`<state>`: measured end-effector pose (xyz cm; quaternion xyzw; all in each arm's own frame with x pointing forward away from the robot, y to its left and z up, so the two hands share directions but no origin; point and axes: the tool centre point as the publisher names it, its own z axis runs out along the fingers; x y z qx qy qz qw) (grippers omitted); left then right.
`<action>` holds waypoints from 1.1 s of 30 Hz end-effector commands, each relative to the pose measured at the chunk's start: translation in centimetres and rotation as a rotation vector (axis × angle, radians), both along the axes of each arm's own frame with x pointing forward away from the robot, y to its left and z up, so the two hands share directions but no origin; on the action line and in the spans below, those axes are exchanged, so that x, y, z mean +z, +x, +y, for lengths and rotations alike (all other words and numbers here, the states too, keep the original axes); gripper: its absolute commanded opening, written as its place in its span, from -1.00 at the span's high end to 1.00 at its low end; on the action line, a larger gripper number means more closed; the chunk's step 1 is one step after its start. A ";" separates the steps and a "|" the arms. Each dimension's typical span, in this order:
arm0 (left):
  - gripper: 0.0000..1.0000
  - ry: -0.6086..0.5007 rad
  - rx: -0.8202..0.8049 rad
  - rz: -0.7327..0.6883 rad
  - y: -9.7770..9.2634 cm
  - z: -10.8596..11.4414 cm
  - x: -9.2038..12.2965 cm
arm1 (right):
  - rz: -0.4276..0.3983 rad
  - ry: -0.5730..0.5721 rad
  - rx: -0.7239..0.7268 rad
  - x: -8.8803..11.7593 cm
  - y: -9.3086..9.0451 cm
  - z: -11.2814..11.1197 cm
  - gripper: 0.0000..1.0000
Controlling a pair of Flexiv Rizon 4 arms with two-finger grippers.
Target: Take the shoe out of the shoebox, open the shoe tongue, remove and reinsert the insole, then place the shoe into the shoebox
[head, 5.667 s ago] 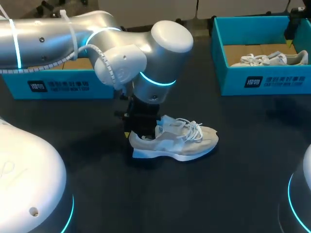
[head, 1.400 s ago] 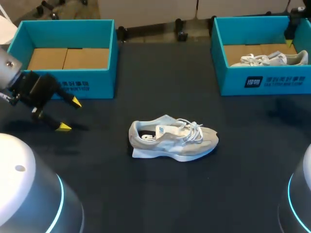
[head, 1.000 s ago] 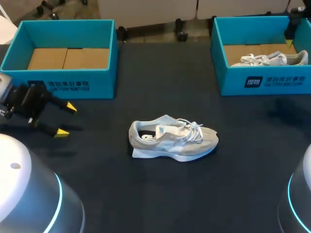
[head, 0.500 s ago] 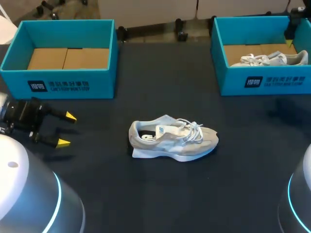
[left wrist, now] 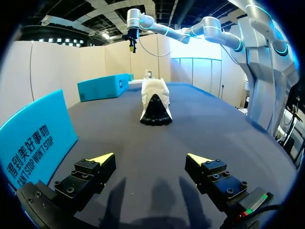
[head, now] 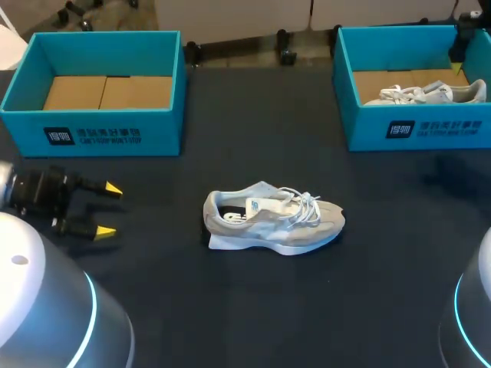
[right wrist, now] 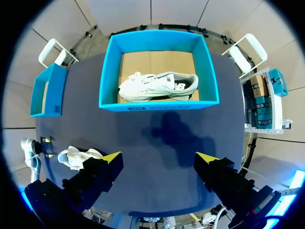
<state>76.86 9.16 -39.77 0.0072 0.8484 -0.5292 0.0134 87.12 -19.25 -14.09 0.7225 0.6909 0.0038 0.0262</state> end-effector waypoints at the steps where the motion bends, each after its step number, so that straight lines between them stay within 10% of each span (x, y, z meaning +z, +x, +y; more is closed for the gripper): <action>1: -1.00 0.003 0.004 -0.002 -0.2 -0.1 0.1 | 0.001 0.000 0.000 0.0 0.0 0.0 -1.00; 33: -1.00 -0.024 0.017 -0.007 0.7 -2.3 0.6 | 0.001 0.000 0.000 0.0 0.0 0.0 -1.00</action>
